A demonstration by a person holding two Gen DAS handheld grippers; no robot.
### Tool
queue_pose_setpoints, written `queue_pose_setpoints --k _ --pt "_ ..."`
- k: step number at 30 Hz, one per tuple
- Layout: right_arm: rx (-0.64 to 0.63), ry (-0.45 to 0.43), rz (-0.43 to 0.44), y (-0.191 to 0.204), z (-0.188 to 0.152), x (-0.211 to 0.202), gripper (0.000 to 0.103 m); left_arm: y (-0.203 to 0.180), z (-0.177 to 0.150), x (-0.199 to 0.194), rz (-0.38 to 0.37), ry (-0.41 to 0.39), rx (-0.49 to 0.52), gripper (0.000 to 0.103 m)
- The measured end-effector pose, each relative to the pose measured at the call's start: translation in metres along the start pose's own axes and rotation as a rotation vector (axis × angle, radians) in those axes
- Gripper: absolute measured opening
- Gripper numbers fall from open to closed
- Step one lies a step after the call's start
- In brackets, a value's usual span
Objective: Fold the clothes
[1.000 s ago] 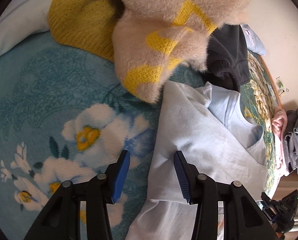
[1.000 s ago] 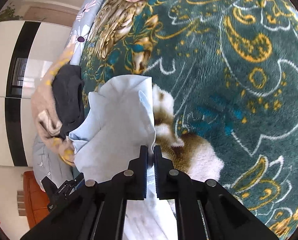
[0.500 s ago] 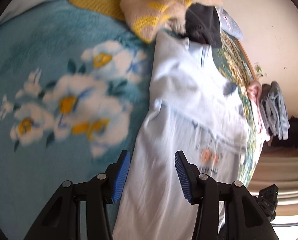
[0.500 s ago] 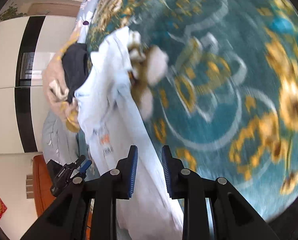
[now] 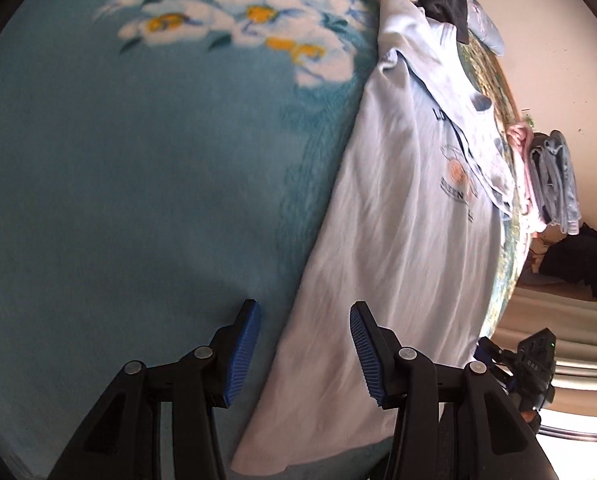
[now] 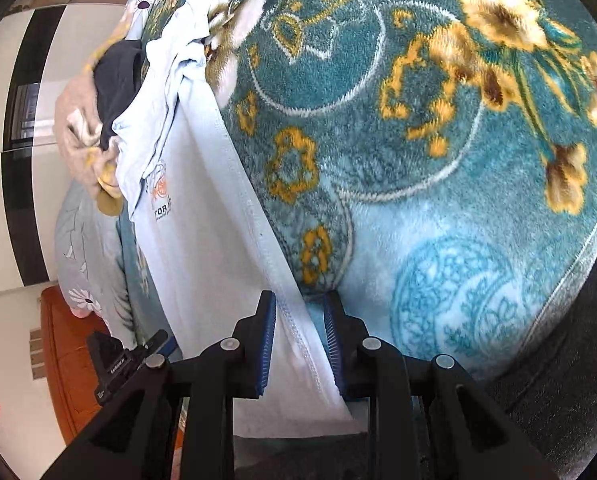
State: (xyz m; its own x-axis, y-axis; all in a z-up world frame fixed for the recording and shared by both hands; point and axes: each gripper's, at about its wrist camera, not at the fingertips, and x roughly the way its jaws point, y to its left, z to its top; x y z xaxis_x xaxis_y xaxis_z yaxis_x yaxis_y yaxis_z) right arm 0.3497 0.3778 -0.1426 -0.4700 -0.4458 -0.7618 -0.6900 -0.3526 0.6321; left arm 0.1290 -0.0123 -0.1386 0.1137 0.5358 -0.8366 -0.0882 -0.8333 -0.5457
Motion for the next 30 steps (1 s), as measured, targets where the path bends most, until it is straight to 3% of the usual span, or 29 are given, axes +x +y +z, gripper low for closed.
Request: queue_pose_setpoints --k 9,13,16,18,19,20,22,26,30 --pt "0.007 0.09 -0.014 -0.001 -0.013 0.014 0.025 0.016 -0.017 0.005 -0.148 0.069 -0.072 0.048" --pt "0.004 0.101 -0.012 0.001 -0.017 0.017 0.025 0.032 -0.03 -0.002 -0.167 0.056 -0.113 0.037" --pt "-0.023 0.085 -0.052 0.005 -0.019 0.016 0.014 0.031 -0.032 -0.003 -0.162 0.049 -0.124 0.036" --pt "-0.047 0.075 -0.066 0.007 -0.021 0.014 0.008 0.024 -0.031 0.0 -0.137 0.049 -0.108 0.026" --pt "-0.06 0.069 -0.073 0.009 -0.022 0.013 0.007 0.023 -0.031 0.001 -0.124 0.045 -0.108 0.008" --pt "-0.073 0.057 -0.075 0.011 -0.023 0.01 0.005 0.024 -0.032 0.0 -0.115 0.039 -0.111 0.005" --pt "-0.094 0.024 -0.072 0.016 -0.024 0.003 0.003 0.024 -0.03 -0.011 -0.141 -0.008 -0.123 0.004" --pt "-0.123 -0.058 -0.024 0.022 -0.027 -0.02 0.002 0.019 -0.02 -0.052 -0.276 -0.136 -0.105 0.004" --pt "-0.138 -0.103 -0.006 0.027 -0.025 -0.031 0.002 0.007 -0.003 -0.069 -0.307 -0.189 -0.066 0.004"
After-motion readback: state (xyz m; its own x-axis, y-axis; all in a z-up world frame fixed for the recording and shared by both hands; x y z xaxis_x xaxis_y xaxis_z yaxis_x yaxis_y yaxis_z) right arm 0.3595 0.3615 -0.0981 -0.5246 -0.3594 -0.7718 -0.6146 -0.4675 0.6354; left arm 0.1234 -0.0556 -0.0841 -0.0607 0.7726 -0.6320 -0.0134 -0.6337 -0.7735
